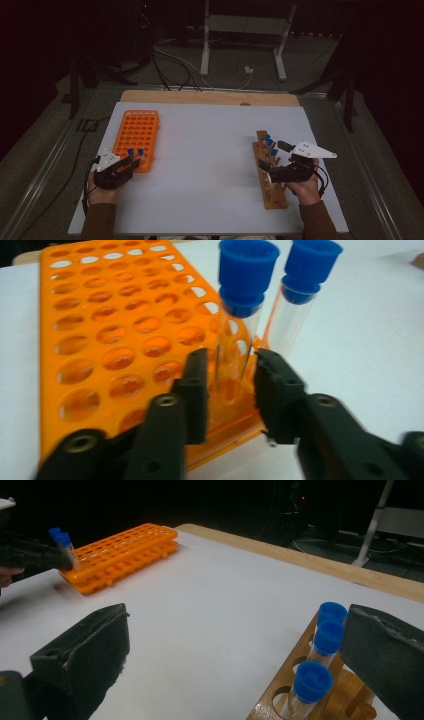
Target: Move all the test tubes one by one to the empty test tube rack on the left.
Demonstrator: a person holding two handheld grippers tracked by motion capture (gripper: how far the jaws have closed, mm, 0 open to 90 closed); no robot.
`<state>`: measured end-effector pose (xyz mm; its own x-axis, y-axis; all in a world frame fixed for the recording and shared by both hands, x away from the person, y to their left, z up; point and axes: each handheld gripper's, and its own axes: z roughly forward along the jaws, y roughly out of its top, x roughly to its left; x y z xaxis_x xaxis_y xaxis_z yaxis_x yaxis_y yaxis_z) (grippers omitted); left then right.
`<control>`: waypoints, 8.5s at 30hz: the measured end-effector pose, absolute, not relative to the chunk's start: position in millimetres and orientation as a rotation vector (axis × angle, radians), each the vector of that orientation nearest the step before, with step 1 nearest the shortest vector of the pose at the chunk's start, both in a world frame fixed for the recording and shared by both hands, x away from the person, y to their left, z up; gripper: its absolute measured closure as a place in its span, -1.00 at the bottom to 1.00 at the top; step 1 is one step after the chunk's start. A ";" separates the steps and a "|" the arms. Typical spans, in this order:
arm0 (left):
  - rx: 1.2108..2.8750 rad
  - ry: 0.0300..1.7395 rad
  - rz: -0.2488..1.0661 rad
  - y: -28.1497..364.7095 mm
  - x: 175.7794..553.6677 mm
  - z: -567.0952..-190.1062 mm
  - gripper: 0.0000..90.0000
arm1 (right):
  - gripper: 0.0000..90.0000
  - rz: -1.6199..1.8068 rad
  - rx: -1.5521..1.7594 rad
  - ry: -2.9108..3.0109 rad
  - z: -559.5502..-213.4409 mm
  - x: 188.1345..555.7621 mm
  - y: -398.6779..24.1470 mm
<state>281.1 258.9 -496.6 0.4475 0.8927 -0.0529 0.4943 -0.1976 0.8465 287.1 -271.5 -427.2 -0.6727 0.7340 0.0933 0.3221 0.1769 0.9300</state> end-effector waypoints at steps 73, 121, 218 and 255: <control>1.587 1.209 0.690 246.0 263.4 -451.6 -0.99 | 0.71 1.291 1.040 2.147 -449.7 304.1 -293.2; 1.754 0.964 0.537 146.5 284.1 -425.6 -0.98 | 0.71 1.446 0.861 2.230 -397.2 313.1 -223.7; 1.780 0.770 0.412 94.9 288.1 -432.5 0.74 | -1.00 1.514 0.980 2.201 -410.6 313.0 -212.5; 1.735 0.852 0.503 168.6 268.2 -425.9 0.74 | -1.00 1.478 1.072 2.126 -422.9 301.6 -271.9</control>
